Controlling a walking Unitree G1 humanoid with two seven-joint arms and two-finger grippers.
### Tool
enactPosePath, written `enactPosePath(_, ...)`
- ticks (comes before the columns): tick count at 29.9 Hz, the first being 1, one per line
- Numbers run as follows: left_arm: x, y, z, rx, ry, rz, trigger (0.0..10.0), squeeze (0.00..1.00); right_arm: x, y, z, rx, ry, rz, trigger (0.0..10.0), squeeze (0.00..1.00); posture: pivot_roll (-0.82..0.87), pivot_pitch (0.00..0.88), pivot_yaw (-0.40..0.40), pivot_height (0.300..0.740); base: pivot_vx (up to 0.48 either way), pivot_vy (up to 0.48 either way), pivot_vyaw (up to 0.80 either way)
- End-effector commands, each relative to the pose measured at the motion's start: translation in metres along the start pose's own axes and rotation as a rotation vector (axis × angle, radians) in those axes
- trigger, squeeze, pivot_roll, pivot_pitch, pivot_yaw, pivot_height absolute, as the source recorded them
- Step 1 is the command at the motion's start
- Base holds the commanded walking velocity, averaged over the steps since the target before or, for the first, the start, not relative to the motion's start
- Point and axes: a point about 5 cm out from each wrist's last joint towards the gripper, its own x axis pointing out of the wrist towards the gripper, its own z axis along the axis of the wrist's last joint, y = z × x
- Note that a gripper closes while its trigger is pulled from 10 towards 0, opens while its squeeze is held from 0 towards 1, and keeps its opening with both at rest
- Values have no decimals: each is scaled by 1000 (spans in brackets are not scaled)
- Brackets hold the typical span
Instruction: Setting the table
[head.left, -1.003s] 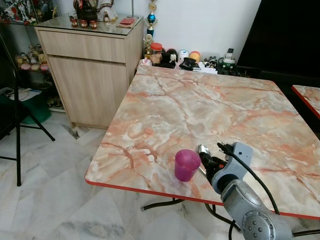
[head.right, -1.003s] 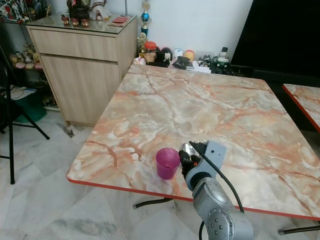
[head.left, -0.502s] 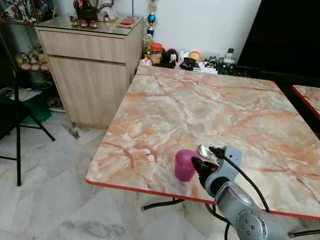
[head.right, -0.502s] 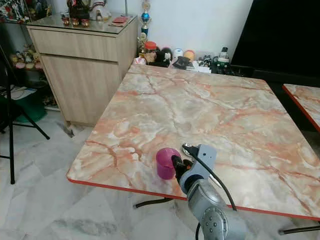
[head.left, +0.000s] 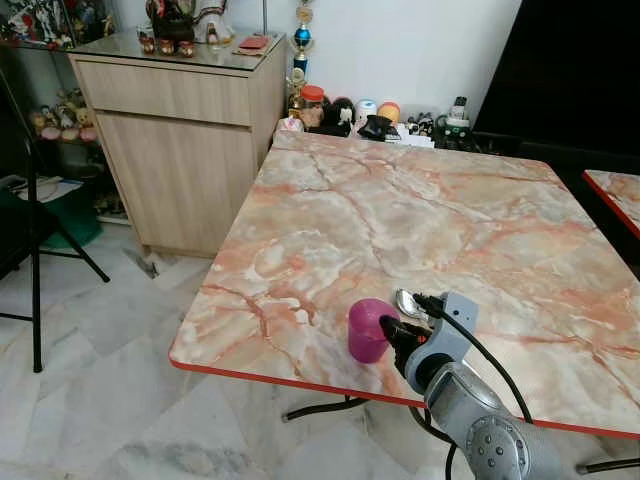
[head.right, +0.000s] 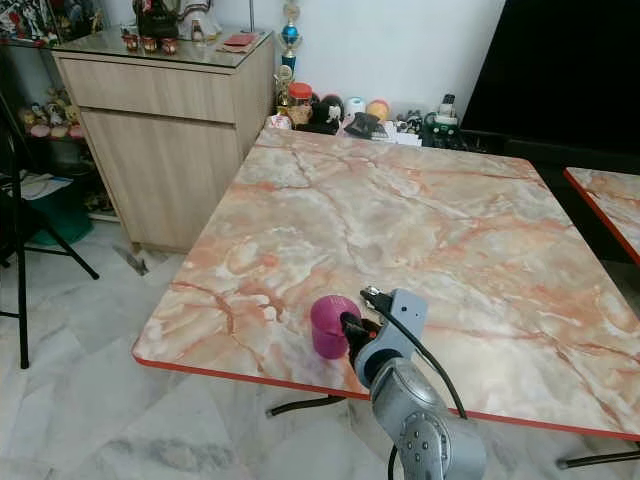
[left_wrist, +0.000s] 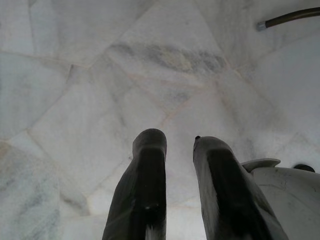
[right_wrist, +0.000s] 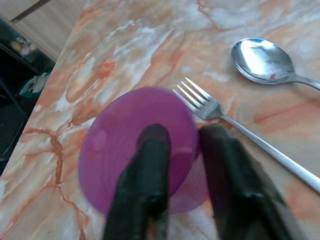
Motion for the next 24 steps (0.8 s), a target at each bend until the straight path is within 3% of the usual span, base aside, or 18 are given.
enactPosePath(1, -1, -4, -4, 9, 16, -10, 10000, 0, 3, 9, -4, 48, 6, 30, 0, 0, 133, 35, -78, 740, 0, 0, 0)
enactPosePath(17, -1, -5, -6, 13, 27, -21, 10000, 0, 4, 10, -4, 52, 7, 39, 0, 0, 137, 36, -76, 740, 0, 0, 0)
enactPosePath(24, -1, -4, -6, 12, 24, -15, 10000, 0, 4, 11, 2, 62, -43, 47, 0, 0, 137, 37, -76, 740, 0, 0, 0)
